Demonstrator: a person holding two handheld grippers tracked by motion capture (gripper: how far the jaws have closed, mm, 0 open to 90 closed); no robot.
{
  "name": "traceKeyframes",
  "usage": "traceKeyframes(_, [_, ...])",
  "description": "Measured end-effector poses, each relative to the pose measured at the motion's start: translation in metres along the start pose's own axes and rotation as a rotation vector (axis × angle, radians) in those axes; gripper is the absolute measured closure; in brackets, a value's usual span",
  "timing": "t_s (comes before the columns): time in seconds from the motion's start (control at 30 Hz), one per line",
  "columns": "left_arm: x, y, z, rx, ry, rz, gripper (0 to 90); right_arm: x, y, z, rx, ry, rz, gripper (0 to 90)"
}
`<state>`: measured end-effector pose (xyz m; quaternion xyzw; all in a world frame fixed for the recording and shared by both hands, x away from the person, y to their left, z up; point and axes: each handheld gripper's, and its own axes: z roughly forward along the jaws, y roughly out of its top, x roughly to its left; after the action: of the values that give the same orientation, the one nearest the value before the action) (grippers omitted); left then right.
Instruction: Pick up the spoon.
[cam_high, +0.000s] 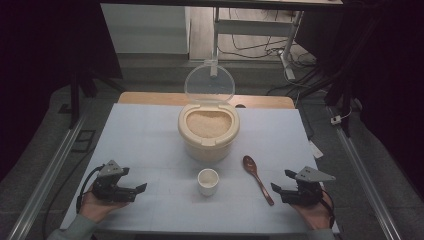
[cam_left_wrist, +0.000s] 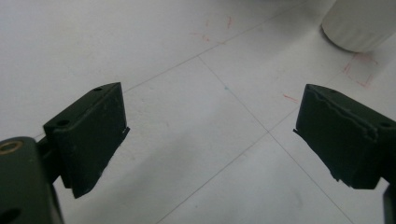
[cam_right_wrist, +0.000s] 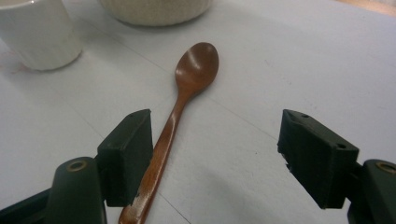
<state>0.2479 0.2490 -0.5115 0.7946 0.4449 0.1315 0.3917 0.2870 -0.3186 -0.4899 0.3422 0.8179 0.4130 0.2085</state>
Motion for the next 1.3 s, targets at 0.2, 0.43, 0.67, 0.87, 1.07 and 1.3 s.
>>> traceKeyframes(0.2, [-0.001, 0.000, -0.001, 0.001, 0.006, 0.000, 8.7, 0.002, 0.001, 0.000, 0.008, -0.004, -0.017, 26.3])
traceKeyframes(0.43, [0.000, 0.000, -0.002, -0.015, 0.008, 0.003, 9.1, 0.002, 0.001, -0.001, 0.013, -0.008, -0.016, 27.7])
traceKeyframes(0.67, [-0.001, 0.000, -0.003, -0.016, 0.012, 0.008, 9.3, 0.002, 0.004, -0.003, 0.010, -0.008, -0.010, 28.7])
traceKeyframes(0.87, [-0.002, 0.000, -0.002, -0.015, 0.012, 0.011, 9.7, 0.005, 0.010, -0.007, 0.014, -0.020, -0.008, 29.8])
traceKeyframes(1.07, [-0.002, 0.000, -0.003, -0.017, 0.013, 0.013, 10.0, 0.006, 0.015, -0.009, 0.020, -0.020, 0.003, 30.7])
traceKeyframes(1.3, [-0.003, 0.000, -0.002, -0.013, 0.007, 0.016, 10.1, 0.012, 0.027, -0.010, 0.044, -0.018, 0.022, 32.3])
